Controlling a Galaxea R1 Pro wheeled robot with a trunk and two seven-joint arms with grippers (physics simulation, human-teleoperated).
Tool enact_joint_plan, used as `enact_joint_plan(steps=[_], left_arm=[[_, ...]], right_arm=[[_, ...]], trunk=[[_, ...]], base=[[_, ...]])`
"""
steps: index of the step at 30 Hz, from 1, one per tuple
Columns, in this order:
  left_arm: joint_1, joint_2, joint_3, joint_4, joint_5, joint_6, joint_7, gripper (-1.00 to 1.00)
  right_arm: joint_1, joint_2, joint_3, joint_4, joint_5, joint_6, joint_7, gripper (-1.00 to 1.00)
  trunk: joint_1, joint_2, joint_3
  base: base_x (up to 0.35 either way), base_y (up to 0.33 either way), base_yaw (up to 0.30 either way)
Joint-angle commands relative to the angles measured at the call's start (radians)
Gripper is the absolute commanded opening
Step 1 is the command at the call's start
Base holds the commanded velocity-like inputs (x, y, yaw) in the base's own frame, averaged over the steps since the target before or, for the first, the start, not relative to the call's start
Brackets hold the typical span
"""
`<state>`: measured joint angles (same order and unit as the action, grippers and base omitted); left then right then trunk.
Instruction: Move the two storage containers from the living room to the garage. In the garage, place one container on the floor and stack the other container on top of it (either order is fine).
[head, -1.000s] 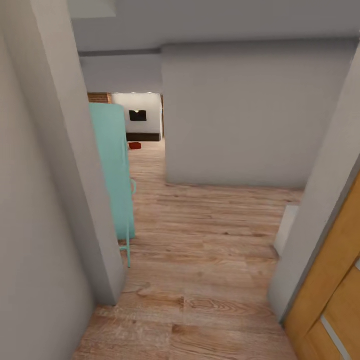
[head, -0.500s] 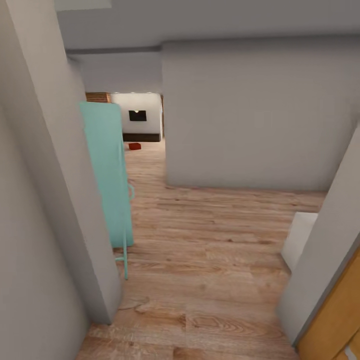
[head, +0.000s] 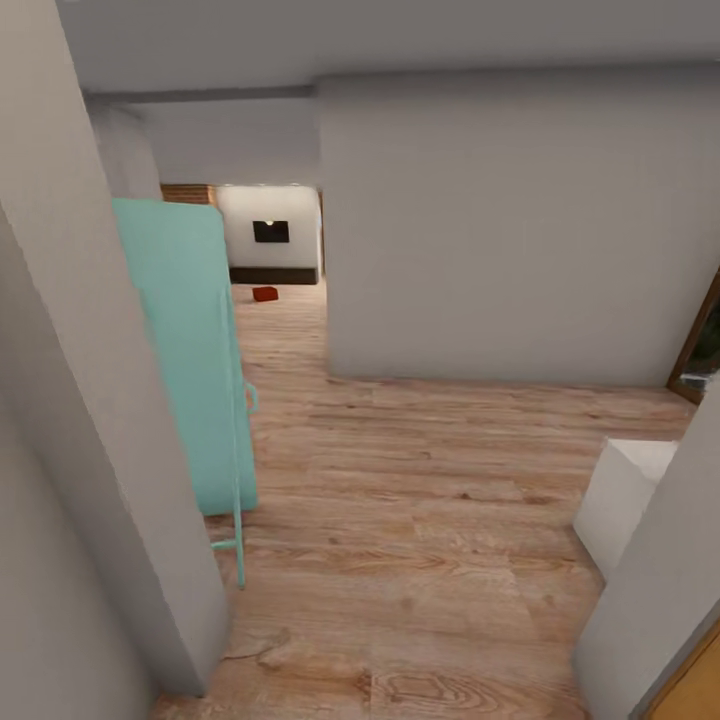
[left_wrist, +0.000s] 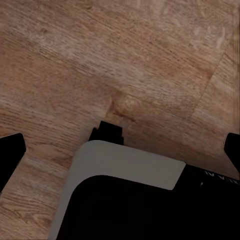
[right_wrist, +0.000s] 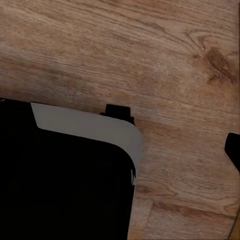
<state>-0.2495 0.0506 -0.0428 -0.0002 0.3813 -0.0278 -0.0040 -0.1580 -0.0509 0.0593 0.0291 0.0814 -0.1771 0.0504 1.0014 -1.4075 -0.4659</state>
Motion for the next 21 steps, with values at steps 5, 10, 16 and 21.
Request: enact_joint_plan(steps=[5, 10, 16, 21], left_arm=[[-0.001, 0.0, -0.005, 0.0, 0.007, -0.003, -0.001, 1.0], [-0.001, 0.0, -0.005, 0.001, 0.007, -0.003, -0.001, 1.0], [-0.001, 0.0, -0.005, 0.001, 0.006, -0.003, 0.0, 1.0], [-0.001, 0.0, -0.005, 0.001, 0.007, -0.003, -0.001, 1.0]], right_arm=[[-0.001, -0.001, 0.005, 0.003, 0.006, -0.005, 0.0, 1.0], [-0.001, -0.001, 0.005, 0.003, 0.006, -0.005, 0.0, 1.0], [-0.001, -0.001, 0.005, 0.003, 0.006, -0.005, 0.0, 1.0], [-0.001, -0.001, 0.005, 0.003, 0.007, -0.005, 0.0, 1.0]], trunk=[[0.001, 0.0, -0.001], [0.001, 0.0, -0.001], [0.001, 0.0, -0.001], [0.001, 0.0, -0.001]], base=[[0.323, 0.0, -0.184], [0.322, 0.0, -0.143], [0.322, 0.0, -0.074], [0.322, 0.0, -0.009]])
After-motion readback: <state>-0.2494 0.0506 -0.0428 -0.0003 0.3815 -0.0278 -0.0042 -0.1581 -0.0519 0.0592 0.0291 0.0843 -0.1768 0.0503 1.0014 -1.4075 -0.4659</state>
